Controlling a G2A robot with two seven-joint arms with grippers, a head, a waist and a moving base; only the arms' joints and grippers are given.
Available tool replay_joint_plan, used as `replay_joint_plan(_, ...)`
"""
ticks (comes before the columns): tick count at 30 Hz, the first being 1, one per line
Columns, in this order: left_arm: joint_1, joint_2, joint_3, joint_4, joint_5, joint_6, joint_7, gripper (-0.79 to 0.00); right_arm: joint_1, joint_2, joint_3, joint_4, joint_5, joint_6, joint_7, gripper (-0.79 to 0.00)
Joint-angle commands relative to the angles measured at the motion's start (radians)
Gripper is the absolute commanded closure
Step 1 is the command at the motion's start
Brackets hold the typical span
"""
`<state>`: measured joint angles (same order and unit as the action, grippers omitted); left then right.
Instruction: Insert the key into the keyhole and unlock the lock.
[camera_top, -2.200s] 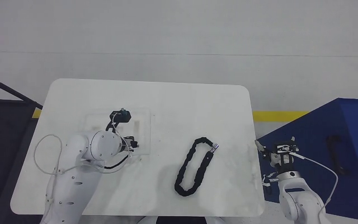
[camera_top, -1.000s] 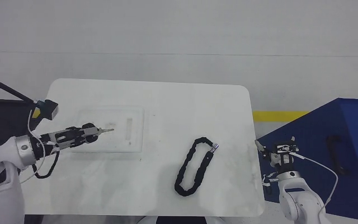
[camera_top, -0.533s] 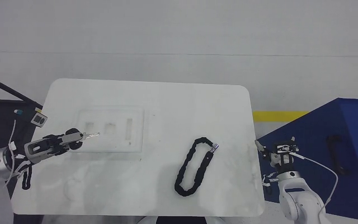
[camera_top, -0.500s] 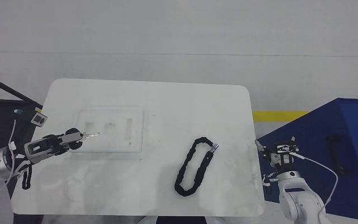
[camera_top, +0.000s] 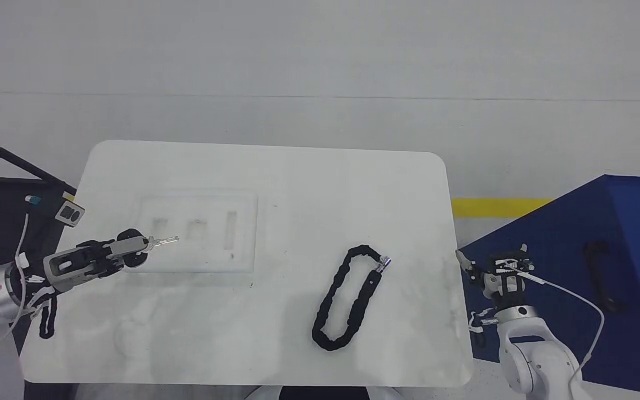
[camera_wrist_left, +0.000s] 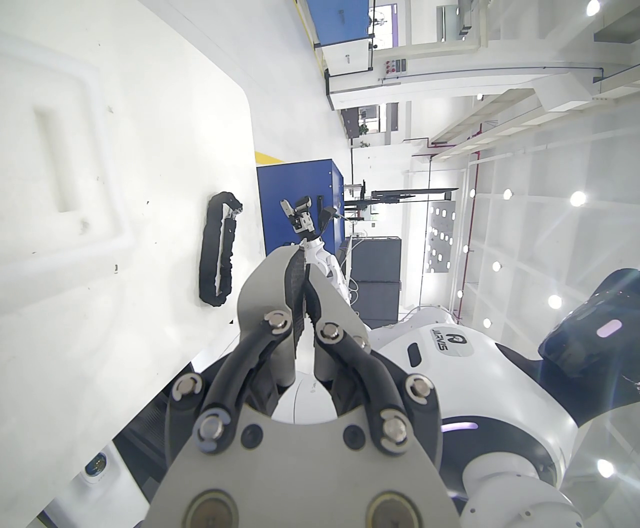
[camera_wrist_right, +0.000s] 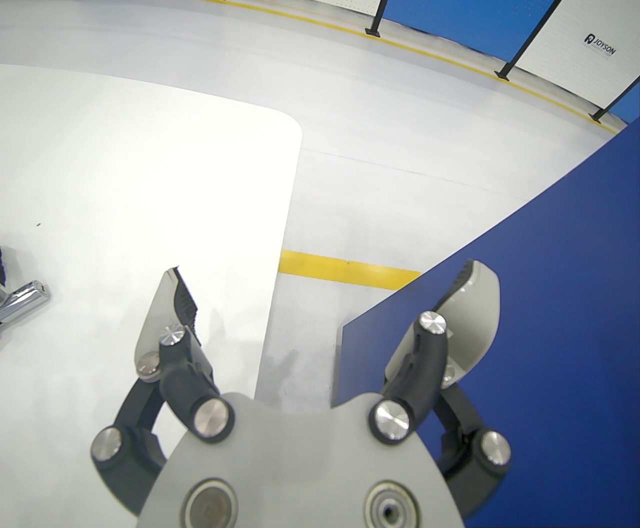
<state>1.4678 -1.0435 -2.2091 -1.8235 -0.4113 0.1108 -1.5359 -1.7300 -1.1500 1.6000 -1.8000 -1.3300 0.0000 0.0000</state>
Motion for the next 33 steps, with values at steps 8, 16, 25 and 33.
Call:
replay_joint_plan(8, 0.000, 0.000, 0.000, 0.000, 0.000, 0.000, 0.000, 0.000, -0.024, 0.002, -0.023, -0.074, 0.050, -0.126, 0.082, -0.785)
replay_joint_plan(16, 0.000, 0.000, 0.000, 0.000, 0.000, 0.000, 0.000, 0.000, -0.096, -0.011, -0.182, -0.439, 0.115, -0.008, 0.618, -0.785)
replay_joint_plan(25, 0.000, 0.000, 0.000, 0.000, 0.000, 0.000, 0.000, 0.000, 0.038, -0.023, -0.282, -0.478, 0.268, 0.019, 0.854, -0.785)
replay_joint_plan(33, 0.000, 0.000, 0.000, 0.000, 0.000, 0.000, 0.000, 0.000, 0.084, -0.021, -0.277, -0.411, 0.464, -0.066, 0.960, -0.785)
